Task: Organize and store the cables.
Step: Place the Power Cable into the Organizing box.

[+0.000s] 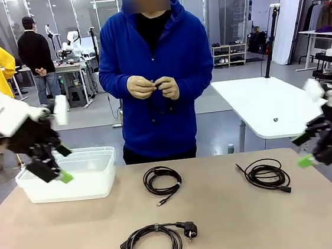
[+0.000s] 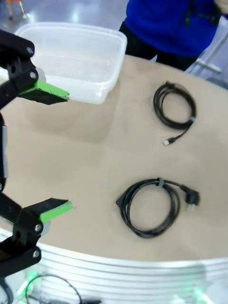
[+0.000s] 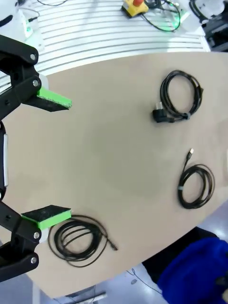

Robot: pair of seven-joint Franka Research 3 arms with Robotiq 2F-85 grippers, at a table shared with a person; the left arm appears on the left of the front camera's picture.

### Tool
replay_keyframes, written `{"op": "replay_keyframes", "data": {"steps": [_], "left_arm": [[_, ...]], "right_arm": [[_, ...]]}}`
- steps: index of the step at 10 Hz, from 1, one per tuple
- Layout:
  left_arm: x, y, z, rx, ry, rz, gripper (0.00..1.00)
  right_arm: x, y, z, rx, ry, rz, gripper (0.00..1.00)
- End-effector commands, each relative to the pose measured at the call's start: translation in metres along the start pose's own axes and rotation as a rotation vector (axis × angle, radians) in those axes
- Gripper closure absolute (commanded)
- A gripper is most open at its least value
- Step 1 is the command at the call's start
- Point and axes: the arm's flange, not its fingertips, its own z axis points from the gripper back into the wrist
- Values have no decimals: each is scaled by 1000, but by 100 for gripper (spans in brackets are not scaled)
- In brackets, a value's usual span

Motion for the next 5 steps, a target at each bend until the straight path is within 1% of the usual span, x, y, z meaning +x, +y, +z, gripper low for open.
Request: {"op": "replay_keyframes", "data": {"steps": [1, 2, 3, 4, 5], "left_arm": [[35, 5, -29, -6, 135, -17, 0], [52, -3, -55, -13, 256, -26, 0], [66, -6, -77, -61, 297, -37, 0], [74, -7, -94, -82, 321, -39, 0], [80, -7, -105, -89, 329, -41, 0]], "right_arm": [[-95, 79, -34, 18, -91, -1, 0], [-116, 81, -38, 31, -130, 30, 0], [-134, 84, -36, 4, -175, 62, 0], [-153, 90, -31, -15, -215, 85, 0], [-169, 94, -25, -14, -214, 93, 0]]}}
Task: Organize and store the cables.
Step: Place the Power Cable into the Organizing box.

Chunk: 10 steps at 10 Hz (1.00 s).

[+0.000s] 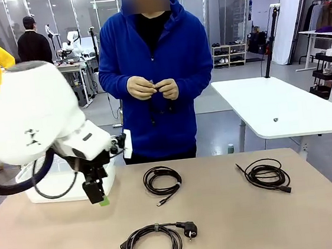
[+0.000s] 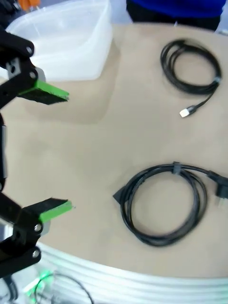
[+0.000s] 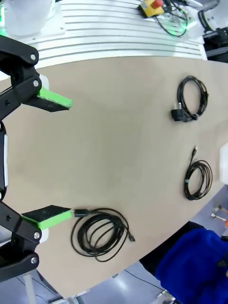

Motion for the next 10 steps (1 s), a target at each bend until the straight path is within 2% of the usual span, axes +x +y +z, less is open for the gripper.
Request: {"op": "replay_keyframes", "data": {"steps": [1, 5, 6, 9, 10], "left_arm": [[17, 17, -3, -13, 30, 15, 0], [36, 26, -45, -22, -24, 29, 0], [42, 22, -54, -41, -25, 26, 0], [63, 5, -88, -40, 22, 43, 0], [70, -2, -97, -48, 56, 12, 0]], "right_arm": [[-49, 112, -43, 31, -32, 36, 0], [-62, 108, -45, 54, -1, -1, 0], [-74, 25, 17, 48, -26, -4, 0], [-74, 25, 17, 48, -26, -4, 0], [-74, 25, 17, 48, -26, -4, 0]]}}
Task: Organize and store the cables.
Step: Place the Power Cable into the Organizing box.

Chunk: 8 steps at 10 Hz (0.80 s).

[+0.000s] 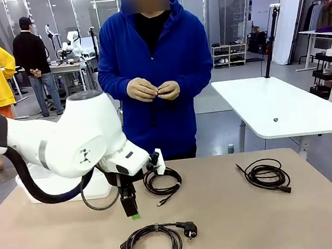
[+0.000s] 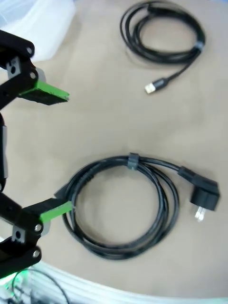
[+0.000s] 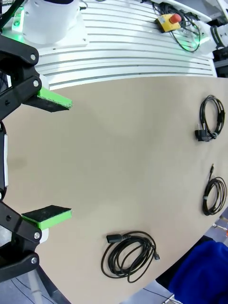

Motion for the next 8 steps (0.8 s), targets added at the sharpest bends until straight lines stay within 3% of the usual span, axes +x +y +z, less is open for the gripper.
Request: {"op": "replay_keyframes", "data": {"steps": [1, 5, 8], "left_arm": [[16, -3, -12, 16, 22, -23, 0], [29, -10, -23, 17, 7, -85, 0], [36, -14, -31, -11, -17, -231, 0]], "right_arm": [[0, 0, 1, -7, -19, 23, 0], [0, 0, 1, -7, -19, 23, 0], [0, 0, 1, -7, -19, 23, 0]]}}
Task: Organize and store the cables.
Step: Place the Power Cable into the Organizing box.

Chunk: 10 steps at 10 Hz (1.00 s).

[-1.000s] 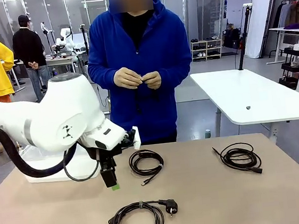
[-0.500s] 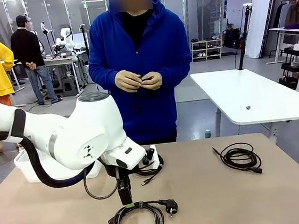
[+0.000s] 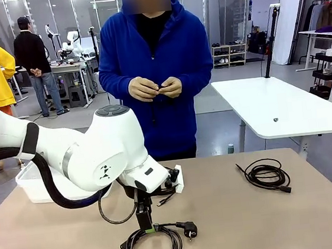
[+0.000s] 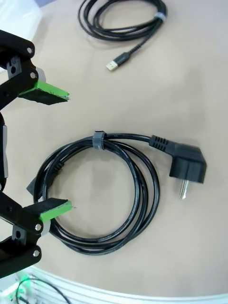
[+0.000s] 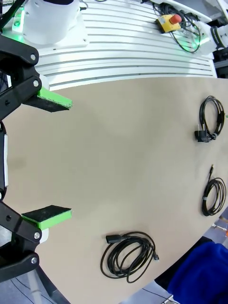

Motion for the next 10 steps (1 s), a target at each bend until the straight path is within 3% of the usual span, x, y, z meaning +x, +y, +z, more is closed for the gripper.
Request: {"op": "replay_keyframes", "data": {"steps": [1, 10], "left_arm": [[3, 6, -3, -21, -33, -73, 0], [15, 16, -34, -62, -14, -177, 0]], "right_arm": [[-1, -1, 0, -9, -18, 20, 0], [-1, -1, 0, -9, -18, 20, 0]]}}
